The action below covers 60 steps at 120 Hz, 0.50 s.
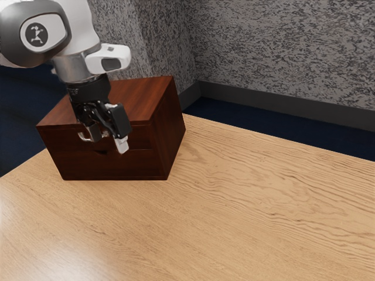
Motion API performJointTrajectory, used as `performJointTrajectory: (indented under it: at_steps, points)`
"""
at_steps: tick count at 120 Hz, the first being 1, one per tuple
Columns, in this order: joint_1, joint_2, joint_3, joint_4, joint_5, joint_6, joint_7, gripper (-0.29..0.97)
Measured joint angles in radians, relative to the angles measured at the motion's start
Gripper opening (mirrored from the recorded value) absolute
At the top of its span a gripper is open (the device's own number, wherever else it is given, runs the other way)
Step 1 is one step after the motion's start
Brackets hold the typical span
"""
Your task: Pull the drawer handle with one arm to open the drawer
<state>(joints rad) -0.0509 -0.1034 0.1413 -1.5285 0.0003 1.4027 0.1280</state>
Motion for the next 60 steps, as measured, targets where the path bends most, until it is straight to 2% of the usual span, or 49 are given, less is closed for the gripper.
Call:
performJointTrajectory:
  at_steps: [34,48,60]
  points:
    - [-0.004,0.027,0.002,0.015,-0.004,0.124,0.017,0.65]
    - [0.006,0.026,0.028,0.013,-0.006,0.138,-0.095,0.65]
    - [0.017,0.027,0.023,0.009,-0.052,0.139,-0.276,0.65]
